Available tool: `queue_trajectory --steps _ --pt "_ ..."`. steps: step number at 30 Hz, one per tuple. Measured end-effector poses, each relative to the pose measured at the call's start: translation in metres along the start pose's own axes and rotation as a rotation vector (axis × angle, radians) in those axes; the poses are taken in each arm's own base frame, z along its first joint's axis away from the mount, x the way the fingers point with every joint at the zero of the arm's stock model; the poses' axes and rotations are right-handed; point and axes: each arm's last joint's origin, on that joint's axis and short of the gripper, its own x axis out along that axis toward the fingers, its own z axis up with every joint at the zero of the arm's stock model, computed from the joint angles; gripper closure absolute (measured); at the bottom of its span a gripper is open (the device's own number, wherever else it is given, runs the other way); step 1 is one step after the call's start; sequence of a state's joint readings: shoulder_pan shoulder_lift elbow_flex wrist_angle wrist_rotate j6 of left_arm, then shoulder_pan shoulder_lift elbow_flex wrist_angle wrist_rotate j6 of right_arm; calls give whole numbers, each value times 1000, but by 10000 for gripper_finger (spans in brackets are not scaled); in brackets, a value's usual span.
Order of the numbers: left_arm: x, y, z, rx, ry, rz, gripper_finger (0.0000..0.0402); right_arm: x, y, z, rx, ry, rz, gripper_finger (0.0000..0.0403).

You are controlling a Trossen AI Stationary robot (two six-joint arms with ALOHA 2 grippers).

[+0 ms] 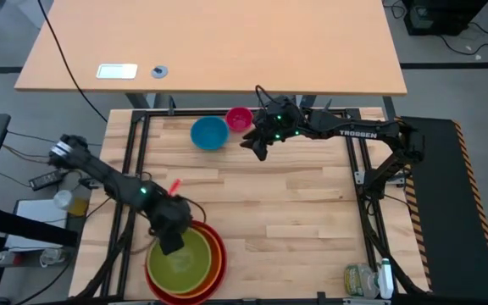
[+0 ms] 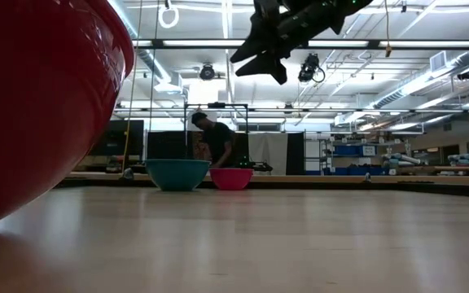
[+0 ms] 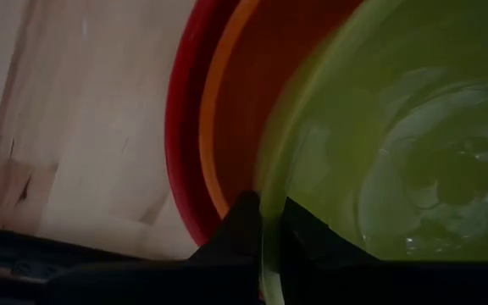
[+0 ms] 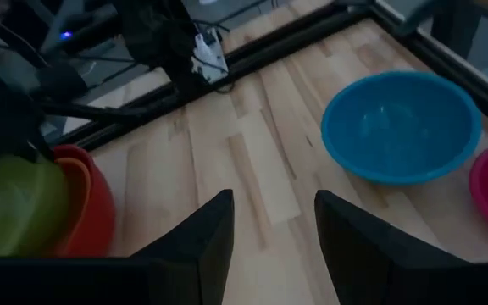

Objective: Nest bowls inside each other
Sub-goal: Stack the green bowl on top of the orange bowl

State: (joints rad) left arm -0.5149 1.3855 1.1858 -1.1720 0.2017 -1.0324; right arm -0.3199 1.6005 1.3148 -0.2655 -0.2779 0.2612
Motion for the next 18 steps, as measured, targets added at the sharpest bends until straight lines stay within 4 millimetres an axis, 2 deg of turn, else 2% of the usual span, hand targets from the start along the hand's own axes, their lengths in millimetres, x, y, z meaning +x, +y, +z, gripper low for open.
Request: queue_trajectory --steps 8,13,18 --pt "36 -12 10 -8 41 133 370 0 2 1 -9 -15 8 229" --pt "44 -15 14 -9 32 145 367 1 2 1 -9 -11 22 229" --pt "45 -21 18 28 -7 83 366 1 6 0 -18 -2 51 229"
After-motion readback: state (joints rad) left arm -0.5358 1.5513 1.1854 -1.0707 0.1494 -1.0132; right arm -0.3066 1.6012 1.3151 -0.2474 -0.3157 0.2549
